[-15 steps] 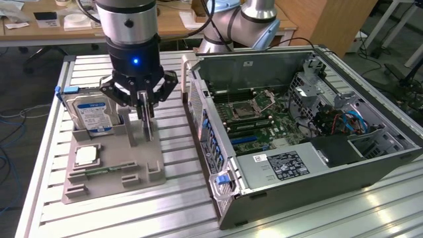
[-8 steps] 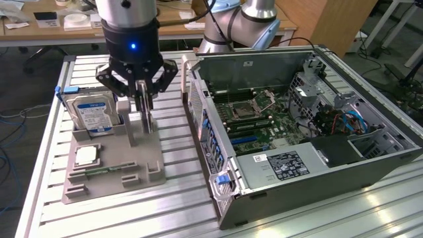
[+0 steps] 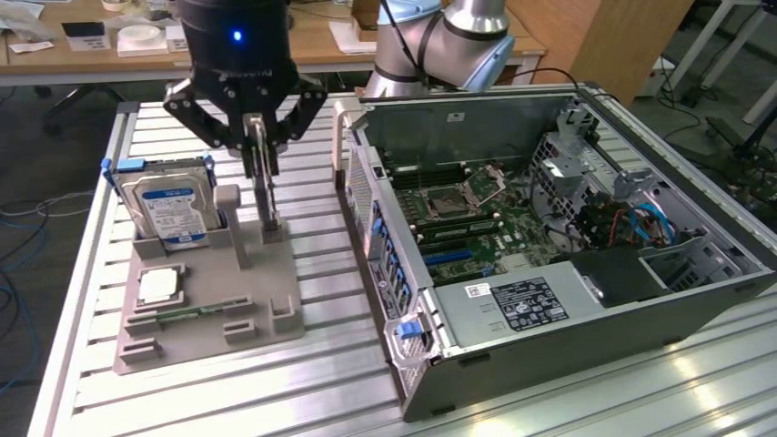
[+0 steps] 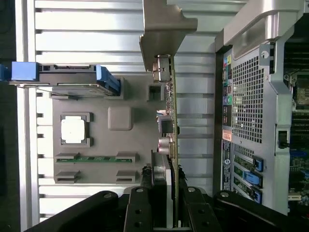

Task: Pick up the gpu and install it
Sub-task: 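Pick up the gpu and move the gpu toward the slot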

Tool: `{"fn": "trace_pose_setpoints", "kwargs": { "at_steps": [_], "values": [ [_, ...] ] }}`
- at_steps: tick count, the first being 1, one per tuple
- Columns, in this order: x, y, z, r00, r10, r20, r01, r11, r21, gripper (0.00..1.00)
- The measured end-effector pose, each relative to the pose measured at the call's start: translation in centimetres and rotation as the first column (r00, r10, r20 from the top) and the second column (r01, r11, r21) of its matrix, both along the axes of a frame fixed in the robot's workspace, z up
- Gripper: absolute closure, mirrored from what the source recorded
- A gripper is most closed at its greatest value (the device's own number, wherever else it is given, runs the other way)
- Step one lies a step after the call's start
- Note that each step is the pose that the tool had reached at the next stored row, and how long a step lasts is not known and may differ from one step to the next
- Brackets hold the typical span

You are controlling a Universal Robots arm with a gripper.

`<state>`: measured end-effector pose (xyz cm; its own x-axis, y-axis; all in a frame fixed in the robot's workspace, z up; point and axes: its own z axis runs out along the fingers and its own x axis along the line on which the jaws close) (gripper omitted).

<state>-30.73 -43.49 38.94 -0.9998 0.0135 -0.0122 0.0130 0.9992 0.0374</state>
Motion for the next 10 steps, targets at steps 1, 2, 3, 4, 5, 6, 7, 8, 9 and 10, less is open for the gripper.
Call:
{"fn": "trace_pose_setpoints", "kwargs": {
  "at_steps": [1,2,3,4,5,6,7,8,9,10],
  "values": [
    [0.0,0.0,0.44,1.0,0.0,0.0,0.0,1.0,0.0001,0.72],
    [0.0,0.0,0.85,1.0,0.0,0.0001,0.0,1.0,0.0001,0.72],
    [0.0,0.0,1.27,1.0,0.0,0.0001,0.0,1.0,0.0001,0.72],
    [0.0,0.0,1.7,1.0,0.0,0.0,0.0,1.0,0.0001,0.72],
    [0.0,0.0,2.18,1.0,0.0,0.0,0.0,1.0,0.0001,0.72],
    [0.0,0.0,2.62,1.0,0.0,0.0001,0.0,1.0,0.0001,0.72],
    [0.0,0.0,3.0,1.0,0.0,-0.0001,0.0,1.0,0.0,0.72],
    [0.0,0.0,3.17,1.0,0.0,0.0001,0.0,1.0,0.0001,0.72],
    [0.0,0.0,3.17,1.0,0.0,0.0002,0.0,1.0,0.0021,0.72],
    [0.0,0.0,3.18,1.0,0.0,0.0002,0.0,1.0,0.0036,0.72]
  ]
}}
